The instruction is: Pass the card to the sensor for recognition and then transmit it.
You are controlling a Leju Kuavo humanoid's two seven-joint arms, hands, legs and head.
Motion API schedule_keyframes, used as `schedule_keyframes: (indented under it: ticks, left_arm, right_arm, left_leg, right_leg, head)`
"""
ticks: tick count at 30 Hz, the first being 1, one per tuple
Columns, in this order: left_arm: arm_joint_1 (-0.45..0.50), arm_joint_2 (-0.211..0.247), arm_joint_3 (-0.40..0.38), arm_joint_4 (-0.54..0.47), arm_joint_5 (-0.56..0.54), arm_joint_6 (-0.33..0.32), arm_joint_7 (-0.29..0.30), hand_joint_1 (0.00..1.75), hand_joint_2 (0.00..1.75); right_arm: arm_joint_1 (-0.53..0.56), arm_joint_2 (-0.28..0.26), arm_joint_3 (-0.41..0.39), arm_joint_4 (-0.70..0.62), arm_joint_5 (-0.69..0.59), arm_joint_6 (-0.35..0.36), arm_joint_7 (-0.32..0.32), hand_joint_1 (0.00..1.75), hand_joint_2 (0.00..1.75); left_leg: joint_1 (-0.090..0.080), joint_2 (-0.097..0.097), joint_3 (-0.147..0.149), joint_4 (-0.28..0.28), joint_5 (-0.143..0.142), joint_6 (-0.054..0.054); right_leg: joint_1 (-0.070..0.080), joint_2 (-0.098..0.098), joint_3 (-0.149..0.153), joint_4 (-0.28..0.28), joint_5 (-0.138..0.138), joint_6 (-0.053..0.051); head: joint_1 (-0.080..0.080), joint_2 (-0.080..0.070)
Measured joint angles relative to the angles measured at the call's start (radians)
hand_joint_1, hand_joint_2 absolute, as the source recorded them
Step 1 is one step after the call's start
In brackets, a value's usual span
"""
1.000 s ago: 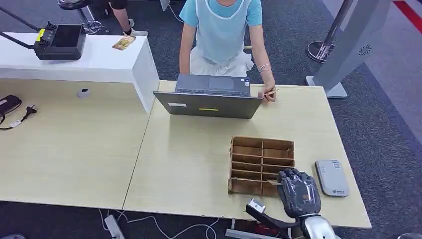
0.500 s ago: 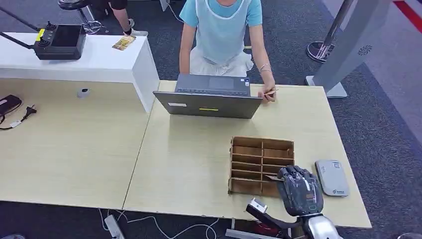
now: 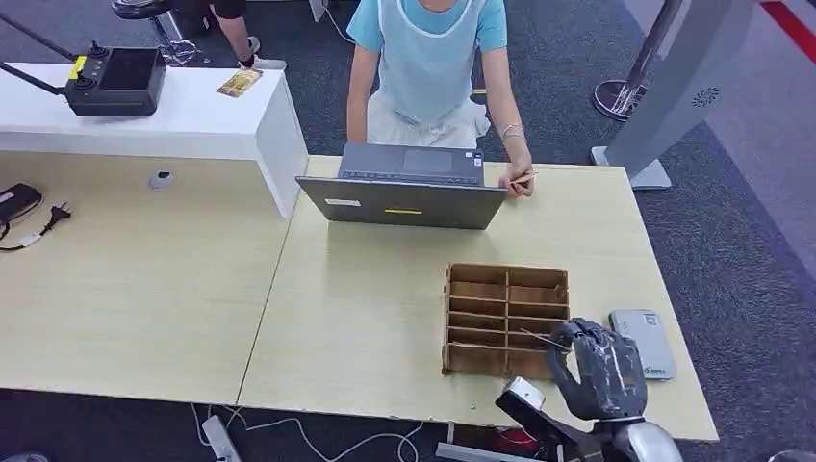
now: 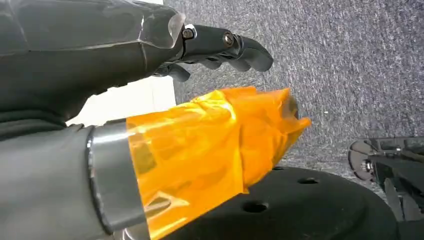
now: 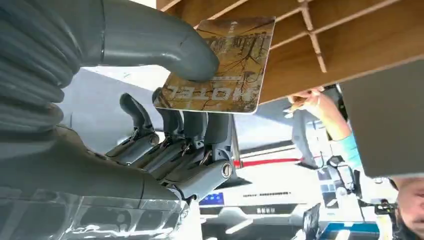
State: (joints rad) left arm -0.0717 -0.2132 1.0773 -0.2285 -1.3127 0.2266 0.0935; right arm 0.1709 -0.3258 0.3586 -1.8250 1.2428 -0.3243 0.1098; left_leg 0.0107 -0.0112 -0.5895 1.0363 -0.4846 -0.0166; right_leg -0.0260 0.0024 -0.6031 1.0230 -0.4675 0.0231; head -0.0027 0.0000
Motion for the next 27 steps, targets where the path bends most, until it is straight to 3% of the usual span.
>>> schedule_keyframes:
  ticks: [4, 15, 27]
  left_arm:
    - [0.0, 0.0, 0.003, 0.0, 0.0, 0.0, -0.005, 0.0, 0.0]
    - [0.0, 0.0, 0.012, 0.0, -0.002, 0.0, -0.009, 0.0, 0.0]
    - [-0.001, 0.0, 0.012, 0.0, -0.01, -0.001, -0.017, 0.0, 0.0]
  right_arm:
    - [0.013, 0.0, -0.015, -0.028, -0.045, -0.001, -0.035, 1.69, 1.75]
    - [0.014, 0.0, -0.027, -0.074, -0.12, -0.002, -0.128, 1.68, 1.75]
    - [-0.085, 0.0, -0.022, -0.082, -0.137, 0.018, -0.186, 1.69, 1.75]
  left_leg:
    - [0.0, 0.0, 0.0, 0.0, 0.0, 0.0]
    - [0.0, 0.0, 0.0, 0.0, 0.0, 0.0]
    - [0.0, 0.0, 0.0, 0.0, 0.0, 0.0]
  right_leg:
    - [0.0, 0.0, 0.0, 0.0, 0.0, 0.0]
    - [0.0, 0.0, 0.0, 0.0, 0.0, 0.0]
    - [0.0, 0.0, 0.0, 0.0, 0.0, 0.0]
  head:
    - [0.0, 0.0]
    - [0.0, 0.0]
    - [0.0, 0.0]
